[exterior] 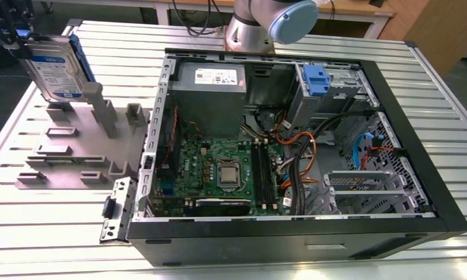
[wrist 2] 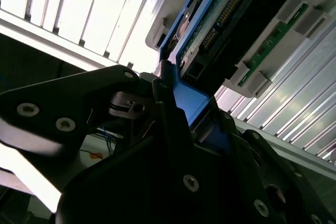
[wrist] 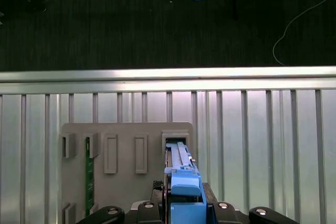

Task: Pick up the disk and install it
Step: 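Pick up the disk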

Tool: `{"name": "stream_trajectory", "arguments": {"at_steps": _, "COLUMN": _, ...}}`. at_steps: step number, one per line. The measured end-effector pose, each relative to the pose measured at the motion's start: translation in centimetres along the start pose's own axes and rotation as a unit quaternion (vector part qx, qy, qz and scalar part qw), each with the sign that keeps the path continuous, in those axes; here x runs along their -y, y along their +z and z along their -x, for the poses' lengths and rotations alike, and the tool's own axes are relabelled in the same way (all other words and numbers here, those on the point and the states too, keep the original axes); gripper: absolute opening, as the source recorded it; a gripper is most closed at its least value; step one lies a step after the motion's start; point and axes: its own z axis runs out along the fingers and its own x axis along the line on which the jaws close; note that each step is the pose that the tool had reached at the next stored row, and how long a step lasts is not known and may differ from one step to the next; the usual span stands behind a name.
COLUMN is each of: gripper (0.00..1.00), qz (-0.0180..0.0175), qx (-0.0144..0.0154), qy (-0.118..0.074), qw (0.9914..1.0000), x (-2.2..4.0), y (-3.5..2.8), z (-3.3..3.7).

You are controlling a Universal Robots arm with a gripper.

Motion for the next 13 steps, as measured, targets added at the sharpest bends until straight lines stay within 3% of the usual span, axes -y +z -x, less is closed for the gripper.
{"name": "stream_trajectory", "arguments": {"at_steps": 13, "gripper": 0.37, "qz": 0.0, "qx": -0.0003, "qy": 0.0, "qw": 1.0, "x": -0.01, "y": -0.43, "z": 0.0}}
